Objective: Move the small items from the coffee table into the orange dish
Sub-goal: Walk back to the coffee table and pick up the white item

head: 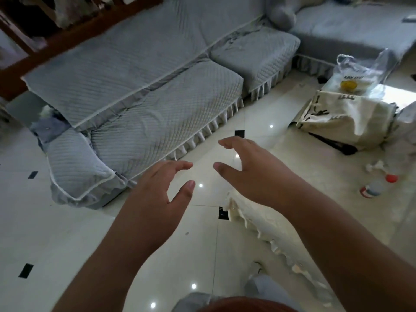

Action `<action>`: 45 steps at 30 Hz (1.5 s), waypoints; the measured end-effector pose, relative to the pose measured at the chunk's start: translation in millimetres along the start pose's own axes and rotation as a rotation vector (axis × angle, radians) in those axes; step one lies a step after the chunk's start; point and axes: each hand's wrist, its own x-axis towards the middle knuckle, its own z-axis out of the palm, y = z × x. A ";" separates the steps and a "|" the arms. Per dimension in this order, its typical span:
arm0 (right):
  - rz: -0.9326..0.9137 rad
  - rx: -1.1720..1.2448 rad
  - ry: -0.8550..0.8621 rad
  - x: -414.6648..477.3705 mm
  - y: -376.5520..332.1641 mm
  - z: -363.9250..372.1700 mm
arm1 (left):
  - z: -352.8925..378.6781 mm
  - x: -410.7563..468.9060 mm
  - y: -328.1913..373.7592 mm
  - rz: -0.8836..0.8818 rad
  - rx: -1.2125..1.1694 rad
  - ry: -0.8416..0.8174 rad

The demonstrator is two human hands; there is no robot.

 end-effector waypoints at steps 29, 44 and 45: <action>0.811 -0.053 0.659 -77.0 99.4 -81.0 | 141.1 209.4 104.9 0.740 -0.170 -0.625; 0.955 0.097 0.763 -17.3 167.1 5.4 | 229.2 262.6 44.9 0.721 -0.170 -0.801; 0.948 0.120 0.771 -12.8 176.5 11.0 | 238.9 264.3 41.4 0.710 -0.175 -0.800</action>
